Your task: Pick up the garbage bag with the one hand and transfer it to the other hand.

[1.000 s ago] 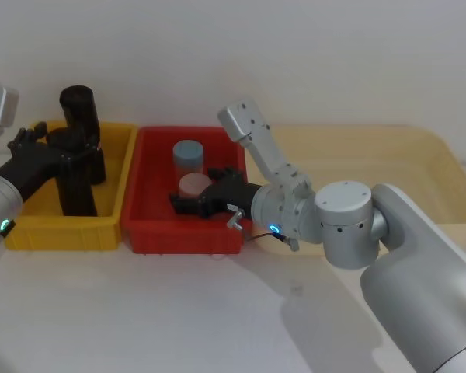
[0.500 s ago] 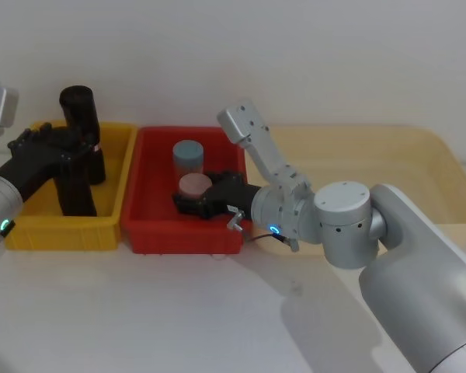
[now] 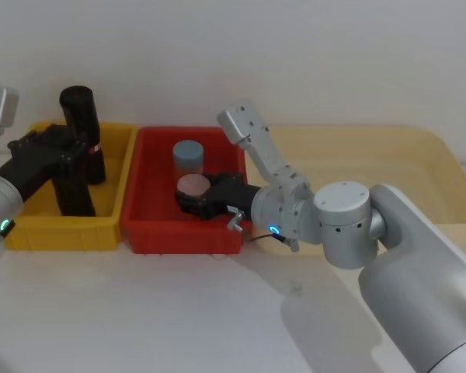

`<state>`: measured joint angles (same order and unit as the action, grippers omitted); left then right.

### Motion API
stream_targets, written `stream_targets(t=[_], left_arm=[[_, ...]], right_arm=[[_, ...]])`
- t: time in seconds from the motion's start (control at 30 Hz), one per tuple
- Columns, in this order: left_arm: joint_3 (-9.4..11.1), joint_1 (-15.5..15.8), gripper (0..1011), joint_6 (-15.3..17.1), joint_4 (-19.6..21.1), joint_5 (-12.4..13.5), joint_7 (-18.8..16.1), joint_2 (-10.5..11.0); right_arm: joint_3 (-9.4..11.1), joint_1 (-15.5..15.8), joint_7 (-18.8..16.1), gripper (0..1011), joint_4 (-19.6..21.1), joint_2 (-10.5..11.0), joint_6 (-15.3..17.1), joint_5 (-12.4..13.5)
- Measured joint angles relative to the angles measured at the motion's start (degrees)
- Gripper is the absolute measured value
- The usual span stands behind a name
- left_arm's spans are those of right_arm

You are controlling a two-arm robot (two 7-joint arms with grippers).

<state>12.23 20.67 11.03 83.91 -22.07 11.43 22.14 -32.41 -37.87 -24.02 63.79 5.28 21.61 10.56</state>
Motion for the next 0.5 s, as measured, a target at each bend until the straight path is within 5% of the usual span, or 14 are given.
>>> stream_targets(t=[0.5], left_arm=[[-0.1, 0.0, 532, -0.2, 0.2, 0.2, -0.1, -0.1]], right_arm=[[0.0, 0.0, -0.1, 663, 0.1, 0.0, -0.1, -0.1]])
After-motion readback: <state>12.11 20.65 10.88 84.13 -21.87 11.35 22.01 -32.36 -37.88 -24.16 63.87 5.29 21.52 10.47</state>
